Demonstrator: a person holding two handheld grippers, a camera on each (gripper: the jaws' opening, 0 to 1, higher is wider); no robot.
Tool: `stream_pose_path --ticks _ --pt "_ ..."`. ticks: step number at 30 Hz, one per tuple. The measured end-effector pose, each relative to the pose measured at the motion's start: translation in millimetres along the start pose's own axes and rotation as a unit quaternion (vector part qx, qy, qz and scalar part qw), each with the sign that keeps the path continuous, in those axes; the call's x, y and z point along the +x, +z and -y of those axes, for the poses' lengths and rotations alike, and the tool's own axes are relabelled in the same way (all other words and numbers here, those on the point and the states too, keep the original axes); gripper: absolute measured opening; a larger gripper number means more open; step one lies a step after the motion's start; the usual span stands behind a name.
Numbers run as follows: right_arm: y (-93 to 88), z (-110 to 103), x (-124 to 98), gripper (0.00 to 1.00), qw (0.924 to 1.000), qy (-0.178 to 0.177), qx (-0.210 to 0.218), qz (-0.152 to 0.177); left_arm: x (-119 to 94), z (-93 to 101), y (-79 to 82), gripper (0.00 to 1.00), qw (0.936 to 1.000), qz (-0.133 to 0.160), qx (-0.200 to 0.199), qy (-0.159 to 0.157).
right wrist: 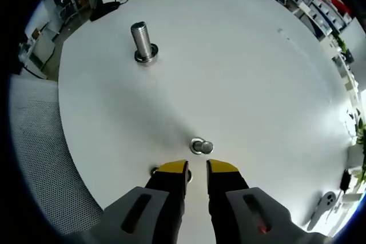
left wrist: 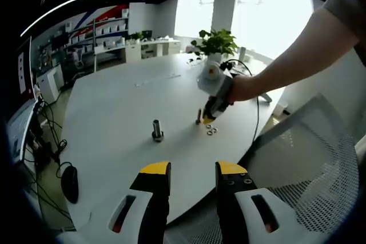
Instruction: Place the washer onto the threaded stud by aligning its center hole with the stud, sliding it down to the base, and recovering from edge contact or off-axis alignment until the washer reaches the visible bottom stop.
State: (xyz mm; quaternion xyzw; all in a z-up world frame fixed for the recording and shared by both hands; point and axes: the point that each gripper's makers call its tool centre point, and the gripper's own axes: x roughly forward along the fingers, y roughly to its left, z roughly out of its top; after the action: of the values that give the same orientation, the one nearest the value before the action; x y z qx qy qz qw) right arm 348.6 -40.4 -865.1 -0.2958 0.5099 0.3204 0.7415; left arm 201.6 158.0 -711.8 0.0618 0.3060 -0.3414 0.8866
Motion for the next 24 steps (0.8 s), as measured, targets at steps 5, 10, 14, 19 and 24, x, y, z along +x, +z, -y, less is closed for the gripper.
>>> stream_pose_path --ticks 5,10,14,19,24 --pt "-8.7 2.4 -8.0 0.16 1.0 -0.004 0.004 0.001 0.0 0.2 -0.7 0.29 1.0 -0.003 0.002 0.0" --pt "-15.0 1.6 -14.9 0.16 0.9995 -0.004 0.03 0.007 0.3 0.9 -1.5 0.29 1.0 -0.005 0.004 0.0" --pt "-16.4 -6.3 -11.9 0.16 0.9992 -0.001 0.039 0.01 0.2 1.9 -2.7 0.29 1.0 -0.007 0.004 -0.002" --pt "-16.5 -17.3 -7.6 0.19 0.9986 0.006 0.05 0.015 -0.2 2.3 -3.2 0.29 1.0 -0.007 0.005 -0.002" --pt "-22.2 -21.5 -0.3 0.21 0.9988 0.004 0.048 0.007 -0.7 2.4 -2.9 0.29 1.0 -0.006 0.005 -0.002"
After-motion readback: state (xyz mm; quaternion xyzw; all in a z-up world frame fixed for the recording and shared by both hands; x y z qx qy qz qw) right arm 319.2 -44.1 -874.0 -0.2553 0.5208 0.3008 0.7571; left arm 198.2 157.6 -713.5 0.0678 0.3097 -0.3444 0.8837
